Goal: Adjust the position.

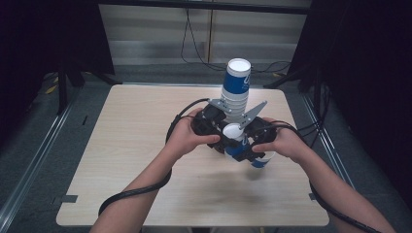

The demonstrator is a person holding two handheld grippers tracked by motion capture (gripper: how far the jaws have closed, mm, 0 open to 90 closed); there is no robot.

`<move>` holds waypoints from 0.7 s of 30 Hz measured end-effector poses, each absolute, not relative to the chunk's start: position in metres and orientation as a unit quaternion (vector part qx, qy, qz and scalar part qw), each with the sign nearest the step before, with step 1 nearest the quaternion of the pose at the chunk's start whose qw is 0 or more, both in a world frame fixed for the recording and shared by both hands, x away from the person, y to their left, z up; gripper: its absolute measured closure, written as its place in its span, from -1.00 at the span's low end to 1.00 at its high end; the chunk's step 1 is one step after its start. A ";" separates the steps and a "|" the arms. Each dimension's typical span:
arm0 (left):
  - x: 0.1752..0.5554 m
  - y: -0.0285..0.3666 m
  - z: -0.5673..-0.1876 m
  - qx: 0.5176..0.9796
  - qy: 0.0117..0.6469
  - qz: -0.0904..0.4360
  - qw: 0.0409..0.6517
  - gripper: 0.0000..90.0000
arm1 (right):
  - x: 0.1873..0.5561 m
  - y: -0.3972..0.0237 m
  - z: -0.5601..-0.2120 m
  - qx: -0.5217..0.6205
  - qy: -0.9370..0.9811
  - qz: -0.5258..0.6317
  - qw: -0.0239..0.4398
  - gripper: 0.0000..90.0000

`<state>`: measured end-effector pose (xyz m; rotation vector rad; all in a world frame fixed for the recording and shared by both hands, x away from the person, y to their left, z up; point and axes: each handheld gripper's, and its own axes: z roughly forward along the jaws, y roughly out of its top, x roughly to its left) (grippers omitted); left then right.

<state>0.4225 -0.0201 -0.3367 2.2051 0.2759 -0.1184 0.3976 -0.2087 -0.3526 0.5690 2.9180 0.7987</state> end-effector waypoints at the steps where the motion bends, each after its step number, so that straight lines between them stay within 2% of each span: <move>1: 0.422 -0.019 -0.336 0.888 0.113 -0.047 0.443 -0.37 | 0.397 -0.209 -0.353 0.186 0.946 0.263 0.030 -0.57; 9: 0.423 -0.008 -0.334 0.879 0.131 -0.049 0.456 -0.37 | 0.394 -0.214 -0.360 0.211 0.929 0.302 0.033 -0.73; 21: 0.425 0.005 -0.330 0.876 0.145 -0.053 0.457 -0.37 | 0.390 -0.216 -0.368 0.210 0.921 0.325 0.049 -0.75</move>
